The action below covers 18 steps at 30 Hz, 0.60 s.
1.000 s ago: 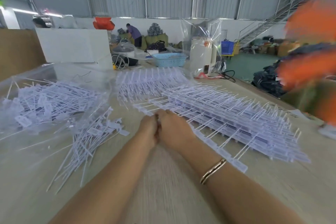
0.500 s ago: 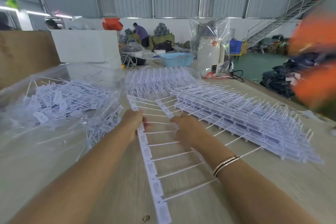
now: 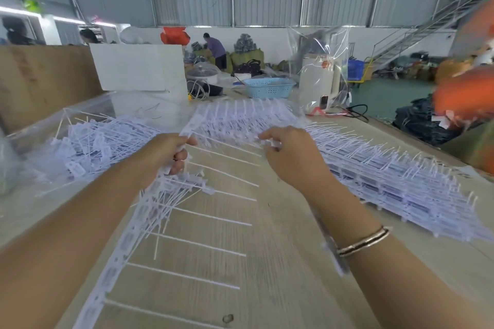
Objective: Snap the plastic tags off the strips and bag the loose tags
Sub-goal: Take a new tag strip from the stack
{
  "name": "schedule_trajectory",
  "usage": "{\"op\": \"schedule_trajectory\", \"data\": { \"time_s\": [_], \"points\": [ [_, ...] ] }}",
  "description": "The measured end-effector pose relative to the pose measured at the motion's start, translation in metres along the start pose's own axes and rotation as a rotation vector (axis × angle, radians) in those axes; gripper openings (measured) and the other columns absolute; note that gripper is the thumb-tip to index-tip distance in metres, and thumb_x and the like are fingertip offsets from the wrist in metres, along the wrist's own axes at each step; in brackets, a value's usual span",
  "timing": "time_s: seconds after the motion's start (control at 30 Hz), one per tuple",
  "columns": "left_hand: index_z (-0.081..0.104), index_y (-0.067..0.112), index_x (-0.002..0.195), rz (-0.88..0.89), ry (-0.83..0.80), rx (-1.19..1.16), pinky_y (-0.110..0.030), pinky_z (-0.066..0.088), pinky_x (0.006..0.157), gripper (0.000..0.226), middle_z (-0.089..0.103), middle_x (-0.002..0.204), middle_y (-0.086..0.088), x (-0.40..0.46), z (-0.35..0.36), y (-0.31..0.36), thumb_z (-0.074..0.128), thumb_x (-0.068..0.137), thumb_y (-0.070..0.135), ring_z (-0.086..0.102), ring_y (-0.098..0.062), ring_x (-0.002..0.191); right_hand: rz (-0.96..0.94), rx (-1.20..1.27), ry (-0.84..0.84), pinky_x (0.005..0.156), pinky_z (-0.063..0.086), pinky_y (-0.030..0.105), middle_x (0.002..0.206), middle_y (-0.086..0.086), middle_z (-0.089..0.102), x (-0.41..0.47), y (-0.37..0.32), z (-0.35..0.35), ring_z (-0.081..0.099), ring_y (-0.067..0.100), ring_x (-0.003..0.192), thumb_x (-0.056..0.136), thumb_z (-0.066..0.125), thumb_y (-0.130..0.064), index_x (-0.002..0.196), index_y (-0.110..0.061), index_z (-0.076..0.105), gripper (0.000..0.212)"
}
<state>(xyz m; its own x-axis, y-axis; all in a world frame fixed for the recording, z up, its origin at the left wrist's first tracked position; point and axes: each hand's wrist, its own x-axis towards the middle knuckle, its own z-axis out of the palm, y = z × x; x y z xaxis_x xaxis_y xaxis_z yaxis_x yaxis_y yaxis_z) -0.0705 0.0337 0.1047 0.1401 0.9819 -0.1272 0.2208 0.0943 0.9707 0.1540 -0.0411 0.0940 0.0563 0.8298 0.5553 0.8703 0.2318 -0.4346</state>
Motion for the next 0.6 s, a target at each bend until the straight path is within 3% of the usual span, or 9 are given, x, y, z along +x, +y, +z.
{"op": "schedule_trajectory", "data": {
  "time_s": [0.1, 0.17, 0.27, 0.4, 0.47, 0.53, 0.6],
  "points": [
    [0.054, 0.009, 0.089, -0.002, -0.127, 0.11, -0.016, 0.019, 0.035, 0.026, 0.029, 0.051, -0.002, -0.008, -0.009, 0.011, 0.035, 0.102, 0.022, 0.027, -0.011, 0.031, -0.148, -0.138, 0.051, 0.088, 0.035, 0.028, 0.113, 0.011, 0.057, 0.001, -0.009, 0.006, 0.044, 0.028, 0.11, 0.089, 0.047, -0.005, 0.13, -0.02, 0.057, 0.045],
    [0.053, 0.008, 0.089, 0.0, -0.214, 0.218, -0.018, 0.021, 0.035, 0.024, 0.033, 0.051, -0.003, -0.012, -0.018, 0.019, 0.036, 0.101, 0.02, 0.028, -0.012, 0.031, -0.257, -0.247, 0.075, 0.092, 0.033, 0.029, 0.109, 0.014, 0.059, 0.004, -0.013, 0.008, 0.045, 0.028, 0.105, 0.089, 0.045, -0.003, 0.129, -0.016, 0.059, 0.044],
    [0.052, 0.008, 0.09, -0.032, -0.242, 0.266, -0.016, 0.031, 0.031, 0.017, 0.048, 0.048, 0.0, -0.012, -0.032, 0.028, 0.043, 0.099, 0.019, 0.041, -0.009, 0.029, -0.39, -0.407, 0.116, 0.084, 0.036, 0.033, 0.097, 0.016, 0.063, 0.014, -0.018, 0.002, 0.048, 0.031, 0.092, 0.083, 0.049, 0.003, 0.117, -0.011, 0.067, 0.041],
    [0.054, 0.005, 0.102, -0.128, -0.267, 0.393, -0.021, 0.04, 0.037, 0.024, 0.055, 0.065, -0.004, -0.009, -0.046, 0.021, 0.052, 0.094, 0.027, 0.051, -0.008, 0.037, -0.495, -0.424, 0.254, 0.068, 0.047, 0.037, 0.077, 0.015, 0.065, 0.034, -0.001, -0.009, 0.056, 0.034, 0.073, 0.064, 0.062, 0.015, 0.097, -0.01, 0.076, 0.044],
    [0.053, 0.002, 0.101, -0.182, -0.296, 0.333, -0.02, 0.041, 0.036, 0.025, 0.057, 0.064, -0.005, -0.011, -0.047, 0.014, 0.054, 0.094, 0.026, 0.053, -0.009, 0.038, -0.441, -0.52, 0.162, 0.075, 0.043, 0.038, 0.09, 0.013, 0.067, 0.045, 0.023, -0.007, 0.056, 0.034, 0.084, 0.069, 0.059, 0.014, 0.111, -0.018, 0.071, 0.054],
    [0.055, 0.003, 0.093, -0.175, -0.343, 0.388, -0.019, 0.041, 0.035, 0.024, 0.055, 0.064, -0.005, -0.017, -0.043, 0.011, 0.053, 0.094, 0.028, 0.052, -0.007, 0.036, -0.315, -0.672, -0.036, 0.09, 0.034, 0.038, 0.114, 0.005, 0.063, 0.049, 0.052, 0.002, 0.051, 0.029, 0.104, 0.082, 0.054, 0.002, 0.131, -0.031, 0.055, 0.059],
    [0.056, 0.01, 0.082, -0.152, -0.399, 0.457, -0.017, 0.04, 0.034, 0.023, 0.053, 0.065, -0.004, -0.022, -0.038, 0.01, 0.053, 0.094, 0.03, 0.051, -0.005, 0.034, -0.238, -0.768, -0.168, 0.096, 0.031, 0.037, 0.123, 0.0, 0.057, 0.042, 0.077, 0.01, 0.047, 0.025, 0.114, 0.088, 0.053, -0.012, 0.137, -0.039, 0.043, 0.057]
  ]
}}
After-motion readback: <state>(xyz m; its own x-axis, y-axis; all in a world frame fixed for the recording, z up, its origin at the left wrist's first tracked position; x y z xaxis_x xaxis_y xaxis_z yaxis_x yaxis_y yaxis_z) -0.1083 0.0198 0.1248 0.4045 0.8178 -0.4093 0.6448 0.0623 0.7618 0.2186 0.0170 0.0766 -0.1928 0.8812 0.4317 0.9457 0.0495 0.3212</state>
